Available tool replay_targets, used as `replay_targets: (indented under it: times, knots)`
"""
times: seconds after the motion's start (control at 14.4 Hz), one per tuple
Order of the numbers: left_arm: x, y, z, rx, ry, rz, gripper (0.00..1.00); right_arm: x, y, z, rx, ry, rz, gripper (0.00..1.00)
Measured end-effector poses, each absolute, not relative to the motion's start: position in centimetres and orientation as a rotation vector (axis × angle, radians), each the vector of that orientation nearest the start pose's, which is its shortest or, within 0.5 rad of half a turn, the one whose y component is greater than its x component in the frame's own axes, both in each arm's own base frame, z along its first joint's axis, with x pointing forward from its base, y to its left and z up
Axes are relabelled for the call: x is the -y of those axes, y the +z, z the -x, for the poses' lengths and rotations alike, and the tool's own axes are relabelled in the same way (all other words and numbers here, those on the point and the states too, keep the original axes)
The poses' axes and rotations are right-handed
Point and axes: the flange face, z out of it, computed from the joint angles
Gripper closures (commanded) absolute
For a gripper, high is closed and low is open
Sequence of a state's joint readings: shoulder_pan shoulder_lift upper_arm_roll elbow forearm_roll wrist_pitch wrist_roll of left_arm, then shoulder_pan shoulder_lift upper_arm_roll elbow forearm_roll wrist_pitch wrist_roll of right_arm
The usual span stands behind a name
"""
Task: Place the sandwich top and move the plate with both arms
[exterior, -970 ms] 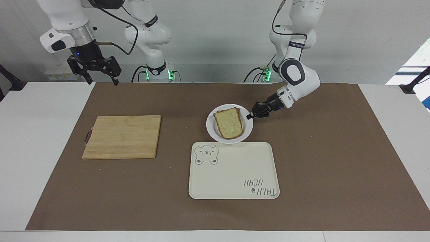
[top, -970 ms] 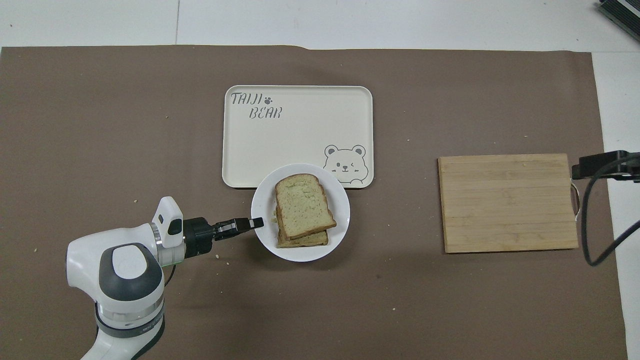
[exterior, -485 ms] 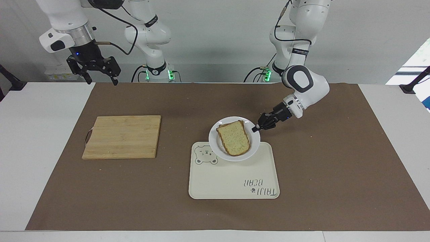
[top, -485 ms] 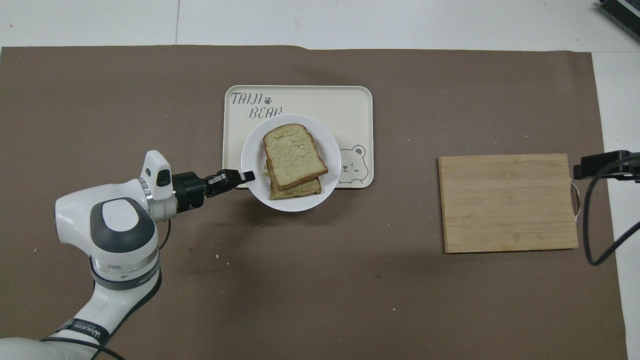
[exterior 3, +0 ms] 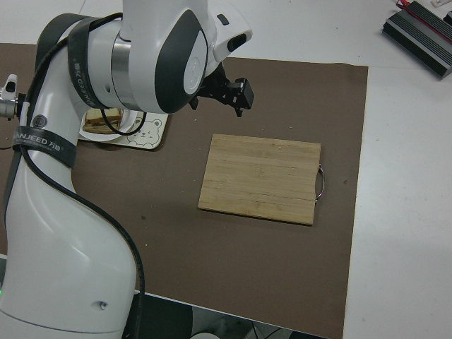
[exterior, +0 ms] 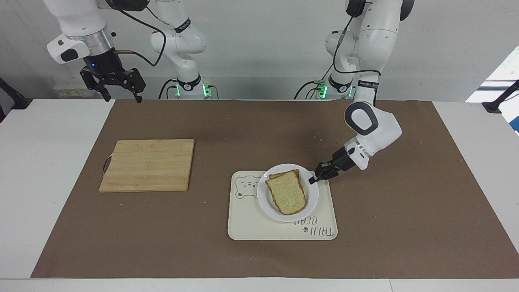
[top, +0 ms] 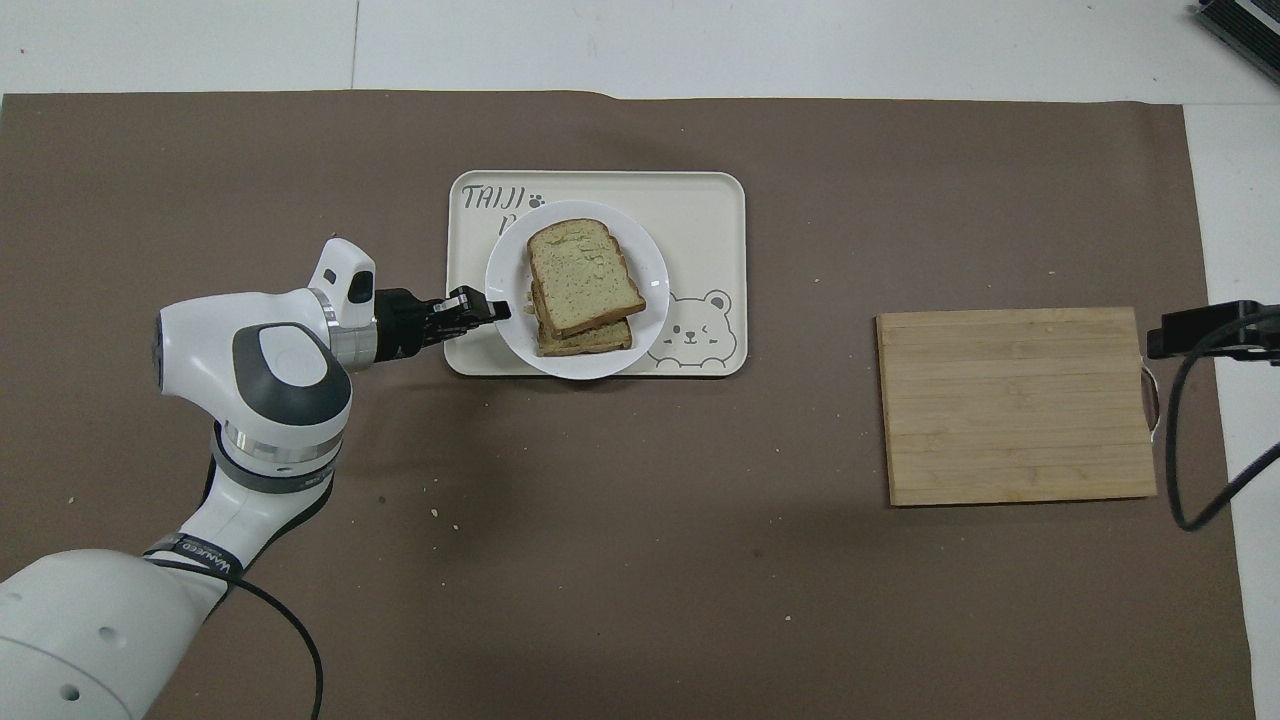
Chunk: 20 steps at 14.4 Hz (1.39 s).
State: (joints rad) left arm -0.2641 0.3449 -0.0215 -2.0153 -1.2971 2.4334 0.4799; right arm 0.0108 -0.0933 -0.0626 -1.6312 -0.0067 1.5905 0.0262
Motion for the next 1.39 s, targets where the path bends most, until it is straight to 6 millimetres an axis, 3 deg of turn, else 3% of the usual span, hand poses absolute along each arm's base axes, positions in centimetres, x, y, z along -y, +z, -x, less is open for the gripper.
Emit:
replay_targets:
  times: [0.07,0.28,0.35,0.69,0.83,1.04,1.18,1.39]
  knots:
    - [17.4,29.0,-58.6,-0.296,0.176,-2.278,0.52,3.0,64.8,-52.7,-0.123,-0.082,3.140,0.00]
    - [17.0,29.2,-58.9,-0.289,0.215,-2.323,0.07,3.0,64.8,-52.6,-0.125,-0.082,3.140,0.00]
    - [16.8,29.6,-59.3,-0.270,0.246,-2.353,0.00,3.0,64.8,-52.6,-0.125,-0.082,3.140,0.00]
    - [17.0,34.4,-62.4,-0.219,0.362,-2.440,0.00,3.0,64.8,-52.6,-0.125,-0.082,3.140,0.00]
    - [17.3,37.3,-63.1,-0.202,0.403,-2.437,0.00,3.0,64.8,-52.6,-0.125,-0.082,3.140,0.00]
    - [15.9,42.0,-62.6,-0.094,0.370,-2.450,0.00,3.0,64.8,-52.6,-0.125,-0.082,3.140,0.00]
    - [13.5,45.5,-61.6,0.070,0.294,-2.584,0.00,3.0,64.8,-52.6,-0.125,-0.082,3.140,0.00]
    - [11.1,52.4,-59.4,0.327,0.184,-2.836,0.00,3.0,64.8,-52.6,-0.125,-0.082,3.140,0.00]
